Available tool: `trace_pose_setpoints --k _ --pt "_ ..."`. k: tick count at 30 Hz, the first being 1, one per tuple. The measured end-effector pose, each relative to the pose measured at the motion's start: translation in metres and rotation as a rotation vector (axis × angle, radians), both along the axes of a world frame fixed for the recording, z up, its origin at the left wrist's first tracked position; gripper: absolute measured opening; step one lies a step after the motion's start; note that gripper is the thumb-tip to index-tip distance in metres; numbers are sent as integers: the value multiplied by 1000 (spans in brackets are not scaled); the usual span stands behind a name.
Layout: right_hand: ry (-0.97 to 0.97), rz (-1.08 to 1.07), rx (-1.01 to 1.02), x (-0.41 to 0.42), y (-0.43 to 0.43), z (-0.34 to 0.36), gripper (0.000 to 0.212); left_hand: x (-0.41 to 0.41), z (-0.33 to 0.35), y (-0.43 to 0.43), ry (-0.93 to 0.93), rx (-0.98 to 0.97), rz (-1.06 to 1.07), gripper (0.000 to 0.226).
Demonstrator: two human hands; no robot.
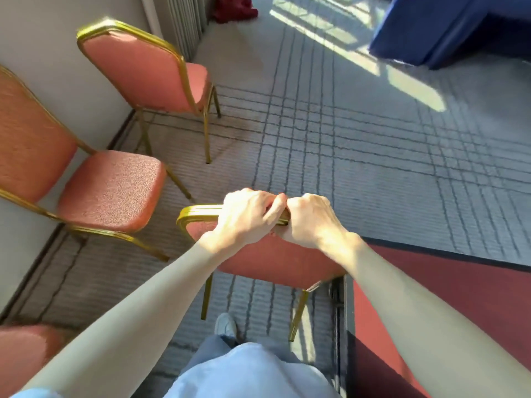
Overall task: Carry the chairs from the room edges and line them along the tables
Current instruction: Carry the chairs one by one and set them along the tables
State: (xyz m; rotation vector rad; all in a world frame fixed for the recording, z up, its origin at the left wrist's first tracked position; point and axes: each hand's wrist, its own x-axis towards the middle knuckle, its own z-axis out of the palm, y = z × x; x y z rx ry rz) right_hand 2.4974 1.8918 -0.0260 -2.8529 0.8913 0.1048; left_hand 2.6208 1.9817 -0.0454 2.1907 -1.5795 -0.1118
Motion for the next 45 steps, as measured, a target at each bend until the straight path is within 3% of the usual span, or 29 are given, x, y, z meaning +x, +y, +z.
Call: trace_pose_setpoints --k 6,18,23,27,33,40,45 --pt "-186 -280 39 15 -42 10 22 16 16 -72 16 -1 -42 50" --pt "-301 -261 -24 76 -198 16 25 88 28 -231 -24 81 -70 50" --pt "-269 -225 65 117 -299 14 34 128 26 -331 -173 112 -126 50" --pt "-216 -253 146 131 -385 24 31 140 33 -423 -49 146 -68 51" --pt "-181 -309 150 97 -474 42 30 112 46 -529 -19 112 -212 50" --pt "-205 -476 8 39 -552 91 32 65 89 -639 -13 -59 -473 53" --pt "-120 -604 -94 17 -586 68 35 42 67 -696 -34 -27 -623 48"
